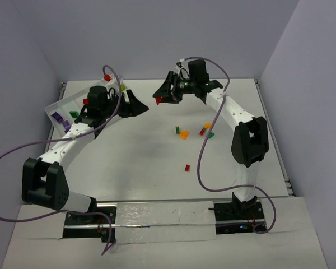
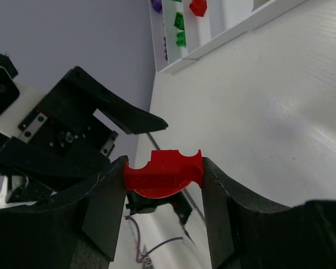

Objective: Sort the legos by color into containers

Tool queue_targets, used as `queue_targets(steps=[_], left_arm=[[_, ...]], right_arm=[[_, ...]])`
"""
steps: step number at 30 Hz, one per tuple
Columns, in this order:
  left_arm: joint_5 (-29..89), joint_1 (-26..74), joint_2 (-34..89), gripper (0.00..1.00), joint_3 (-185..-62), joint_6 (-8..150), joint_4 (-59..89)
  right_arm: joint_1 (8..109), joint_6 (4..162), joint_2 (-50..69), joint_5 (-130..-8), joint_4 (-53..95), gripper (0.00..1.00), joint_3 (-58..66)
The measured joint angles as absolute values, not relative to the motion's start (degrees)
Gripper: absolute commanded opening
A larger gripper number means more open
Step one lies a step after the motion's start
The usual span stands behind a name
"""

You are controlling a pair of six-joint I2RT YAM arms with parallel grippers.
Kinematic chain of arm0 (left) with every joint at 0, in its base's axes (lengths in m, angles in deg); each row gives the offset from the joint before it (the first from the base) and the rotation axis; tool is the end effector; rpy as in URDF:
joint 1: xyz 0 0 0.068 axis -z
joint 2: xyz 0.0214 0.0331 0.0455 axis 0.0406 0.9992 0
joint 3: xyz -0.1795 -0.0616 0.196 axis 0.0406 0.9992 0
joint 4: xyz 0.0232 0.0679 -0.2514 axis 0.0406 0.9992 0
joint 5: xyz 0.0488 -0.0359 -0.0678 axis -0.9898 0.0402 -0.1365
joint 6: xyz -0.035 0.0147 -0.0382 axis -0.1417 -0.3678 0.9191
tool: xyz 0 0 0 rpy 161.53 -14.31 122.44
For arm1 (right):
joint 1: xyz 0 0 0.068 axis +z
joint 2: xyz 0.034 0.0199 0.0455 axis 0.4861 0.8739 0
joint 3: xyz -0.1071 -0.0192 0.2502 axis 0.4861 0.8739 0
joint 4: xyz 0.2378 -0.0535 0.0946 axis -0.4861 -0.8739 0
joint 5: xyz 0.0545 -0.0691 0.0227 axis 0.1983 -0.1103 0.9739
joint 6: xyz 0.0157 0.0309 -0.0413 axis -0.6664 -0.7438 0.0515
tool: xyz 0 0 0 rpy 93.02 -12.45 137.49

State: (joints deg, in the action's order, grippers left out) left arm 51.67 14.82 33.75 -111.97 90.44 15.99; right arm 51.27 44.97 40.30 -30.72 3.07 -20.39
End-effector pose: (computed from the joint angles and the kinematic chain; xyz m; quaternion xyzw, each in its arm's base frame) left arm 0.3109 -0.1144 0.3077 0.0485 0.8035 -0.4196 0.4196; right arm 0.4117 0.1956 0.3189 -0.0369 0.8195 0.5370 0.1969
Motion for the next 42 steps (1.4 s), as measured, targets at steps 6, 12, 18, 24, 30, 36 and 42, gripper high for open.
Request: queue_targets(steps=[6,12,18,24,30,36,42], left_arm=[[44.84,19.01,36.25,0.78,-114.43,89.36,16.53],[41.53,20.35,37.64,0.77,-116.29,88.52,16.46],[39.25,22.07,39.6,0.75,-117.96,87.74,16.62],[36.48,22.36,40.77,0.57,-118.46,86.72,17.03],[36.02,22.92,41.14,0.35,-118.82,86.71,17.23],[36.66,23.11,42.04,0.22,-119.65,87.08,17.37],[37.75,23.11,42.75,0.01,-119.93,87.14,17.14]], right_arm=[[52.21,36.39,43.15,-30.96,6.5,0.4,-18.12],[52.27,32.87,43.39,-32.4,6.29,0.39,-16.84],[52.57,31.34,43.39,-32.86,6.44,0.39,-16.53],[53.19,30.05,43.39,-32.77,7.36,0.39,-15.82],[53.49,28.98,43.39,-33.0,8.25,0.4,-14.67],[53.49,28.19,43.39,-34.16,8.87,0.4,-14.39],[53.42,27.71,43.39,-34.71,9.0,0.46,-14.18]])
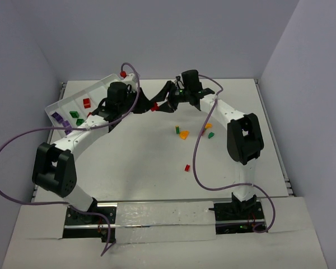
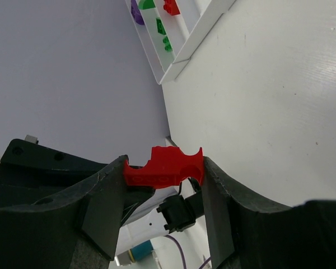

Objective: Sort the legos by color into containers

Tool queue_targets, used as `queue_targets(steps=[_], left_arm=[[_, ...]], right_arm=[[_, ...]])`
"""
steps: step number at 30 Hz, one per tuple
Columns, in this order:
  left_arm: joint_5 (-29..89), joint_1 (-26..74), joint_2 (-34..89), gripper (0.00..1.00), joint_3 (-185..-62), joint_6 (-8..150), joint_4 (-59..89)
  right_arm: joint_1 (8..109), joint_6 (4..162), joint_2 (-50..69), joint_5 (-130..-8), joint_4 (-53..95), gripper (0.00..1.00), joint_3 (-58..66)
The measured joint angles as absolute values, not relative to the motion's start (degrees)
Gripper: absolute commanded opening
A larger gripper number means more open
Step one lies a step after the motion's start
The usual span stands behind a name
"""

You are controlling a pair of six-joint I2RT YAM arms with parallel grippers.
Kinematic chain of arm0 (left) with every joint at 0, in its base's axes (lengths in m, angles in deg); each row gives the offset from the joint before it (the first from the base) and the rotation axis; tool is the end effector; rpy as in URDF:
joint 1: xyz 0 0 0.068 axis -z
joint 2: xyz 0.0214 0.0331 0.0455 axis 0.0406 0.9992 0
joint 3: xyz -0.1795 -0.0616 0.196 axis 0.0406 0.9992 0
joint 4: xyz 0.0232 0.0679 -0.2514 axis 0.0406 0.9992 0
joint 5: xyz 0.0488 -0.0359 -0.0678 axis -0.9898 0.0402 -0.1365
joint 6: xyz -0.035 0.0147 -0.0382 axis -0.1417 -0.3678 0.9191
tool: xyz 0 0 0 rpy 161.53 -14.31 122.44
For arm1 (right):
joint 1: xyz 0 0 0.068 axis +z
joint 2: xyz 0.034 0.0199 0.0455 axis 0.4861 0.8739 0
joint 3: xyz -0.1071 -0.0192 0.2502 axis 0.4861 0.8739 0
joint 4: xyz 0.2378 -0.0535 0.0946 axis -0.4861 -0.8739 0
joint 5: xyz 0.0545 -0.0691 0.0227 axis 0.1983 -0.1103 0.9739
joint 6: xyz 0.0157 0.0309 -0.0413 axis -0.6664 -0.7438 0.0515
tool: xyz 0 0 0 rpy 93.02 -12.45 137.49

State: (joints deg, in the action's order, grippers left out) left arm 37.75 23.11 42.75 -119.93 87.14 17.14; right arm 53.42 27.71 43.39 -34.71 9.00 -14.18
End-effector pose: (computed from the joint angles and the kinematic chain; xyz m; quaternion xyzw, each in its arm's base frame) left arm 0.3328 -0.1690 0.3009 0.0582 0.8232 -0.3509 0.4425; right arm 0.4136 0.2133 0.2666 0.1032 0.8324 0.5340 0.1064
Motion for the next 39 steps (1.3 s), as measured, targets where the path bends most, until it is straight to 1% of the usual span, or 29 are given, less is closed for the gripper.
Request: queue_targets(steps=[3,4,5,6,7,12,16,21,24,29,31,39], left_arm=[[38.37,23.15,43.0,0.0,-119.93,87.14,17.21],[38.55,23.15,43.06,0.0,-119.93,87.12,17.25],[38.62,23.15,43.11,0.0,-119.93,87.06,17.36],[38.62,23.15,43.15,0.0,-119.93,86.96,17.51],[38.65,23.12,43.17,0.0,-119.93,86.78,17.81],[40.03,21.6,42.68,0.0,-119.67,85.26,20.36],[41.34,17.19,38.86,0.0,-118.09,81.69,24.71],[38.38,13.43,32.8,0.0,-117.91,73.79,30.22],[36.81,10.07,31.4,0.0,-118.61,69.82,33.74],[35.34,0.25,34.11,0.0,-120.56,63.03,38.57],[35.32,-2.69,36.16,0.02,-121.38,59.58,40.35],[37.77,-9.21,45.03,0.06,-128.85,46.47,48.98]], right_arm=[[53.38,27.34,43.39,-34.49,9.83,0.68,-13.38],[53.33,27.22,43.39,-34.3,10.1,0.78,-13.09],[53.3,27.06,43.39,-33.95,10.35,0.91,-12.9],[53.31,26.95,43.39,-33.55,10.5,0.98,-12.84],[53.33,26.86,43.39,-33.09,10.65,1.0,-12.82],[52.93,27.8,43.39,-31.67,11.2,1.0,-12.78],[51.24,29.55,43.39,-31.25,11.03,1.0,-12.78],[46.84,32.72,43.14,-31.39,9.59,1.0,-12.78],[44.24,36.26,42.94,-32.09,7.15,1.0,-13.12],[41.92,44.85,42.93,-35.0,0.06,1.0,-16.3],[41.74,48.28,42.92,-35.97,-2.41,1.0,-17.95],[41.3,59.3,42.32,-38.76,-10.31,1.0,-20.58]])
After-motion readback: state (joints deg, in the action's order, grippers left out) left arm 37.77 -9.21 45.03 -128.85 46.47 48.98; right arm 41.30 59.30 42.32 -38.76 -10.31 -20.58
